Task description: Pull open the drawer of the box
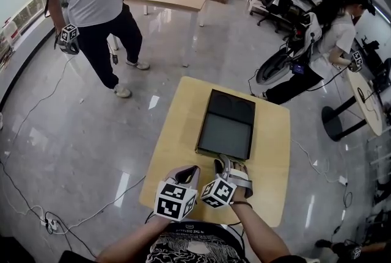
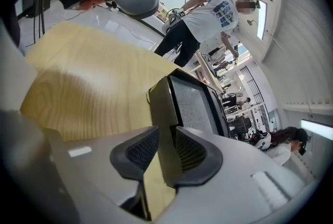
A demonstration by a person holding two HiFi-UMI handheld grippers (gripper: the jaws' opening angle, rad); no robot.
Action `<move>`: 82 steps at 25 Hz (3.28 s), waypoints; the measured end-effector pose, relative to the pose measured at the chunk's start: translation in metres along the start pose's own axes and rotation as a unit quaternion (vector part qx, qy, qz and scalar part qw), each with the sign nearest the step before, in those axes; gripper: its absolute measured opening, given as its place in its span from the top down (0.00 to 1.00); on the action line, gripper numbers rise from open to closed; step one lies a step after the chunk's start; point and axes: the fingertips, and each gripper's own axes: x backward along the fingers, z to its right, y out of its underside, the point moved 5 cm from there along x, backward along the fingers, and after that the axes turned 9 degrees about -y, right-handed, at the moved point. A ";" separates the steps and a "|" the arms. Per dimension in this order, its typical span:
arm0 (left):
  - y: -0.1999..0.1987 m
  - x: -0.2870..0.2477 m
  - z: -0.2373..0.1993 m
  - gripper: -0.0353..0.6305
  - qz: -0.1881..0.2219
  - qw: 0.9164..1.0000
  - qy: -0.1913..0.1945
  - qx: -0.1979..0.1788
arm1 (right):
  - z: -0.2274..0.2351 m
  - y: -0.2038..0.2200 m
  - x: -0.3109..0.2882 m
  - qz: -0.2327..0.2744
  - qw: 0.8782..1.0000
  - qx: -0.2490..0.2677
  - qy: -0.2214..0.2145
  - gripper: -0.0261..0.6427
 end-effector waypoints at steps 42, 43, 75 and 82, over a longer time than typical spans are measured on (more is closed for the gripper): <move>0.063 0.132 -0.016 0.93 0.003 1.000 -0.017 0.006 | -0.107 -0.036 0.082 -0.023 0.996 0.041 -0.074 0.89; 0.066 0.143 -0.015 0.93 0.003 1.000 -0.016 0.005 | -0.114 -0.038 0.090 -0.023 0.996 0.041 -0.074 0.89; 0.216 0.372 0.148 0.93 0.001 1.000 -0.004 -0.024 | -0.322 0.044 0.324 -0.028 0.996 0.027 -0.080 0.90; 0.265 0.445 0.162 0.93 0.000 1.000 0.002 -0.029 | -0.399 0.039 0.385 -0.032 0.996 0.028 -0.075 0.90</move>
